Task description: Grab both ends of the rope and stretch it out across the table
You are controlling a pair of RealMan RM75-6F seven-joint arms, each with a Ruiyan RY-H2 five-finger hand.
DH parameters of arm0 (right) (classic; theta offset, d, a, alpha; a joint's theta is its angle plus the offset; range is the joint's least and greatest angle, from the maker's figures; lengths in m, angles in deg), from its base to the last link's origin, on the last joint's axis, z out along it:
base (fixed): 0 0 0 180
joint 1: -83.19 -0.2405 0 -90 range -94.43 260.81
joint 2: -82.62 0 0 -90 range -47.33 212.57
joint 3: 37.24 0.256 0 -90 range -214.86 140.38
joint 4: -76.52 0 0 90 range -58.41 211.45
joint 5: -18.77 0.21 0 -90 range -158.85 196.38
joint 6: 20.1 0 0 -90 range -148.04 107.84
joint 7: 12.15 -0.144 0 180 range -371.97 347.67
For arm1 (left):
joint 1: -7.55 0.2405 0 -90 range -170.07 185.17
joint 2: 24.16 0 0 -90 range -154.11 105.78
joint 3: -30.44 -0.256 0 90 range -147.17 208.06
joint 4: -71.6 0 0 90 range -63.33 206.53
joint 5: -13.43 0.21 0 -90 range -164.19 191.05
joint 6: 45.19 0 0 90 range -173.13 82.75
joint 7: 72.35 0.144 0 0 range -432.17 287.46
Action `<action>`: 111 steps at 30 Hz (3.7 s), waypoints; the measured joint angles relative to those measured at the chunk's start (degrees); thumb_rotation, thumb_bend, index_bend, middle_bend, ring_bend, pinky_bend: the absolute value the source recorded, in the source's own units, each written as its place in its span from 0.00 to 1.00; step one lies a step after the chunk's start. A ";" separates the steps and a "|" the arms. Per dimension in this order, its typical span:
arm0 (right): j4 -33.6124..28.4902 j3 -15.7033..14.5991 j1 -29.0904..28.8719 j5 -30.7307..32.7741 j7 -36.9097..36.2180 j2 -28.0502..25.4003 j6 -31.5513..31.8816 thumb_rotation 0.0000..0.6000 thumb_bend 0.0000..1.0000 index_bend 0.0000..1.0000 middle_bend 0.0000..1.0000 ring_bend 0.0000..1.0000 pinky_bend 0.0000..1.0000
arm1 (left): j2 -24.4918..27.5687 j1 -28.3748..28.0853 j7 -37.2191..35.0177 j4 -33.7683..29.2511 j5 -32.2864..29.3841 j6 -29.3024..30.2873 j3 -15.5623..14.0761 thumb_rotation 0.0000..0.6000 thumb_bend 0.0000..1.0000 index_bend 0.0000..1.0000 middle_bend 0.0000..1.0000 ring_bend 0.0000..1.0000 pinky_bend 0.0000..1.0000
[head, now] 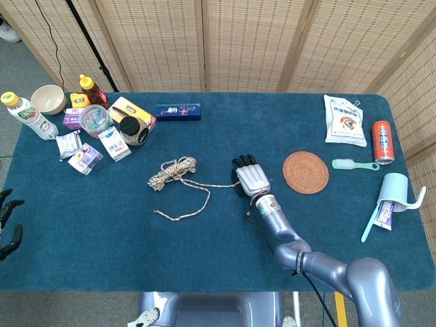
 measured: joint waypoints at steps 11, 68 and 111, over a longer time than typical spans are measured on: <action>0.09 0.09 -0.25 0.07 0.14 0.67 0.26 1.00 0.44 0.50 0.17 0.00 0.00 | -0.10 0.17 -0.39 0.37 -0.11 0.10 0.00 1.00 0.48 0.27 0.14 0.08 0.00; -21.44 -3.93 12.37 -0.41 2.20 -13.57 13.41 1.00 0.51 0.55 0.23 0.00 0.00 | -5.13 -22.04 4.47 3.93 17.23 -25.04 -1.16 1.00 0.49 0.41 0.13 0.06 0.00; -16.96 -3.13 12.62 -0.96 -0.60 -11.58 11.57 1.00 0.52 0.56 0.23 0.00 0.00 | -29.96 -33.16 12.88 20.01 3.95 -33.40 0.76 1.00 0.41 0.40 0.00 0.00 0.00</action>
